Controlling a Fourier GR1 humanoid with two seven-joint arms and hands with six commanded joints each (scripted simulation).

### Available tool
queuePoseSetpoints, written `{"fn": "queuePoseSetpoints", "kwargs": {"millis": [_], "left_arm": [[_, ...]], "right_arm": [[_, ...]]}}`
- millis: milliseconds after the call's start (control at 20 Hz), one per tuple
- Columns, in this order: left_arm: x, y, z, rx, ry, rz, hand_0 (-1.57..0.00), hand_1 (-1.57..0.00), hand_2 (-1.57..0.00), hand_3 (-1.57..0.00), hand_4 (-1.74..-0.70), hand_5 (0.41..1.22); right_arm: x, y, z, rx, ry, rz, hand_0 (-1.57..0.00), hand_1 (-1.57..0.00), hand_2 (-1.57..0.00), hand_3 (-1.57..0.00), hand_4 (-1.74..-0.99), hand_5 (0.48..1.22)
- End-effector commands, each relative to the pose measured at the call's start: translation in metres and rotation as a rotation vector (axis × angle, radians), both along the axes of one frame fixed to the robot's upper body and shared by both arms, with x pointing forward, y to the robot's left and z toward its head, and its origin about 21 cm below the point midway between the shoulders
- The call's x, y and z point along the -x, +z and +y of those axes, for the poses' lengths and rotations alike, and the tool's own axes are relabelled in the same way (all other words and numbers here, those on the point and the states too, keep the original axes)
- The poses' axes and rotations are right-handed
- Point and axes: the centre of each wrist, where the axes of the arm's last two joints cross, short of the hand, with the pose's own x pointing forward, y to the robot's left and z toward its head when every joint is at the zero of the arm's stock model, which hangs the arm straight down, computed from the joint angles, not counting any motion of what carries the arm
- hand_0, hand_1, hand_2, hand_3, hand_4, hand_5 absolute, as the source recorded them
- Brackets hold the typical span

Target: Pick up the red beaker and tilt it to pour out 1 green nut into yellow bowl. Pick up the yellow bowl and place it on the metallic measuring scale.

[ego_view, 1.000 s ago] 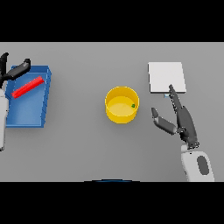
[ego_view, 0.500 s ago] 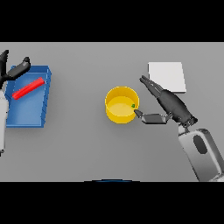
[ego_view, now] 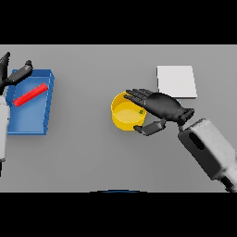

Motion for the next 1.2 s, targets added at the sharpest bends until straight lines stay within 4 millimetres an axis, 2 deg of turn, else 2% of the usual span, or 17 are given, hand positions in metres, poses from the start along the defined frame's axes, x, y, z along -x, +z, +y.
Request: {"fn": "queuePoseSetpoints", "kwargs": {"millis": [0,350,450,650,700,1150], "left_arm": [[-0.001,-0.002,0.001,0.011,-0.001,-0.006,0.00,0.00,0.00,0.00,-0.76,0.720],[0.000,0.001,0.003,0.035,-0.007,-0.024,0.00,0.00,0.00,0.00,-0.79,0.729],[-0.001,-0.003,0.003,0.041,0.003,-0.019,0.00,0.00,0.00,0.00,-0.80,0.727],[-0.002,0.002,0.005,0.036,0.001,-0.023,0.00,0.00,0.00,0.00,-0.80,0.723],[0.000,-0.003,0.003,0.042,-0.006,-0.022,0.00,0.00,0.00,0.00,-0.80,0.723],[0.002,-0.001,0.000,0.032,-0.004,-0.025,0.00,0.00,0.00,0.00,-0.79,0.730]], "right_arm": [[-0.001,0.000,0.005,0.022,0.024,0.008,0.00,0.00,0.00,0.00,-1.212,0.638],[-0.013,-0.010,0.021,0.122,0.102,0.037,0.00,0.00,0.00,0.00,-1.228,0.656],[-0.012,-0.016,0.020,0.155,0.130,0.050,0.00,0.00,0.00,0.00,-1.242,0.664],[-0.016,-0.024,0.023,0.204,0.139,0.083,0.00,0.00,0.00,0.00,-1.265,0.680],[-0.016,-0.027,0.026,0.223,0.137,0.090,0.00,0.00,0.00,0.00,-1.273,0.687],[-0.022,-0.038,0.030,0.209,0.173,0.108,0.00,0.00,-0.03,-0.06,-1.293,0.738]]}}
